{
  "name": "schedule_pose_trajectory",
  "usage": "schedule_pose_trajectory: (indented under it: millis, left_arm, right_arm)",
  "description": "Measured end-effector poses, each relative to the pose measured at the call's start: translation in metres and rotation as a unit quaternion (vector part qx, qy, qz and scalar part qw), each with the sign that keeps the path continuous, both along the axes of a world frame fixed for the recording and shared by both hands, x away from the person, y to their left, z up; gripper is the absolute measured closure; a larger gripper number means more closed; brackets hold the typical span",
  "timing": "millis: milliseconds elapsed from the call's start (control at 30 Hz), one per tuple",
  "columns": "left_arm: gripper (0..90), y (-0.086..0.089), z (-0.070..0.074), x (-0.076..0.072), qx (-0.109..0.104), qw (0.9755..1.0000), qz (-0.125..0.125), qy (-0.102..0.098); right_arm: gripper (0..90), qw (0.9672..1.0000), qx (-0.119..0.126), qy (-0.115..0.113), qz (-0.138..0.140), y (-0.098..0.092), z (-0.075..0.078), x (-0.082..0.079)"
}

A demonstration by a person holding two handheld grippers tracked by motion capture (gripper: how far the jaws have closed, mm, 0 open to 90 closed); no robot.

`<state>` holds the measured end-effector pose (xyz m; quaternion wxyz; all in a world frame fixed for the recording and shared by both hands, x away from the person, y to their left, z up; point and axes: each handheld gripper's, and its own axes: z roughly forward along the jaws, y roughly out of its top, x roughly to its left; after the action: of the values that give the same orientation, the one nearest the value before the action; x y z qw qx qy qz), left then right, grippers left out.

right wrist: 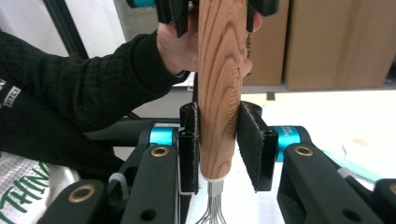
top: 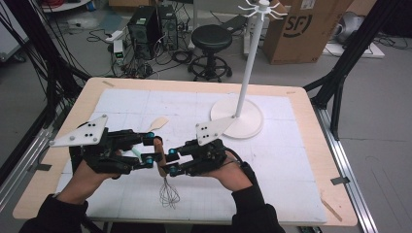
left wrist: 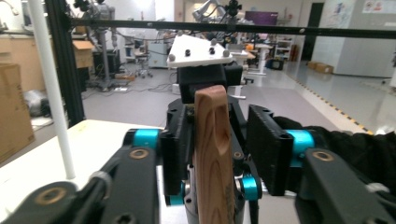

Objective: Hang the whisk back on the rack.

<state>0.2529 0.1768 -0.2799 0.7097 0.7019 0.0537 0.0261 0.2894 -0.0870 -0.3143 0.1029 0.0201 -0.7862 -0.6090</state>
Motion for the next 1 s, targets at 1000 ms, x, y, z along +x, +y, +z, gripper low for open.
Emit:
schedule_pose_trajectory:
  millis: [1000]
  left_arm:
    - [73.7,-0.001,0.006,-0.010,-0.012,0.9966,0.079,-0.018]
  right_arm:
    - [37.7,0.9966,0.039,0.018,-0.071,-0.005,-0.007,-0.002]
